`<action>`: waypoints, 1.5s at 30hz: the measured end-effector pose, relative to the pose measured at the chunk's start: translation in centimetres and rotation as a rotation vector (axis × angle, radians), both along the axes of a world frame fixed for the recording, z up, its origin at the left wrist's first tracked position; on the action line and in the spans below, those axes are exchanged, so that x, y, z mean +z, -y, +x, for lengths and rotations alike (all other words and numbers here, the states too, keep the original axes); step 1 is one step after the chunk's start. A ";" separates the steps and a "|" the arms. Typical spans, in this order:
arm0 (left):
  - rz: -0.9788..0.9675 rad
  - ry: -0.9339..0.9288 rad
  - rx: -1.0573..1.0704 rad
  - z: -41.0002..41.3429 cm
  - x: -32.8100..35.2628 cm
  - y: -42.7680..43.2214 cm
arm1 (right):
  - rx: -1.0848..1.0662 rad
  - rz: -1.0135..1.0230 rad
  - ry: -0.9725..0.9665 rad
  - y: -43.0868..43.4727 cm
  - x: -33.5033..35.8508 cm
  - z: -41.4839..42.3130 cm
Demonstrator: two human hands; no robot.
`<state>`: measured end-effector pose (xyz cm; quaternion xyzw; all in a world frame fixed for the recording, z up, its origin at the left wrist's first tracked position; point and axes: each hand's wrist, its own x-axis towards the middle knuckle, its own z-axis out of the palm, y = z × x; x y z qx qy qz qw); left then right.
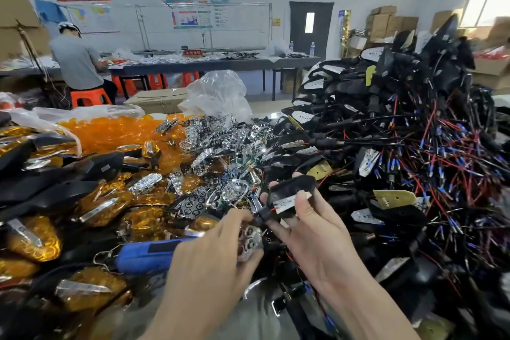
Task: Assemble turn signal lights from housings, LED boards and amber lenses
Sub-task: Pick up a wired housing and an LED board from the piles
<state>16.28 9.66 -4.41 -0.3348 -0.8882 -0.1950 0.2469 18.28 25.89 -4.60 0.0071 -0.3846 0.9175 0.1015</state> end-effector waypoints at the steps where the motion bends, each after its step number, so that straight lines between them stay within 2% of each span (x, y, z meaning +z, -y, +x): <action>1: 0.029 0.004 0.008 0.2 -0.5 -0.3 | -0.006 0.006 0.007 -0.1 0.0 0.0; 8: 0.201 0.150 0.052 0.9 -2.1 -0.6 | 0.076 -0.031 -0.024 -0.5 -0.4 0.3; 11: 0.253 0.074 0.021 0.9 -1.8 -0.6 | 0.108 -0.015 -0.032 0.2 -0.6 0.1; 14: 0.241 -0.032 0.002 0.7 -1.6 -0.5 | 0.137 0.044 -0.045 0.7 -0.7 0.1; 18: 0.199 -0.077 0.001 0.4 -1.6 -0.3 | 0.193 0.137 -0.054 1.1 -1.0 0.4; 24: 0.483 0.175 -0.039 0.9 -2.0 0.2 | 0.219 0.265 -0.027 0.1 -0.9 0.8; 27: 0.566 0.217 -0.038 1.1 -2.1 0.0 | 0.200 0.264 -0.016 0.1 -0.9 1.0; 33: 0.384 0.014 0.124 1.1 -1.7 -0.5 | 0.187 0.201 0.006 1.1 -1.3 0.7; 38: 0.327 0.072 0.101 1.5 -2.0 -1.3 | 0.137 0.461 0.028 2.4 -2.3 0.4; 41: 0.296 0.042 -0.022 1.4 -2.1 -1.0 | 0.132 0.356 0.030 1.9 -2.2 0.3; 45: 0.180 0.024 -0.073 1.2 -2.1 -0.7 | 0.123 0.208 0.060 1.6 -1.9 0.3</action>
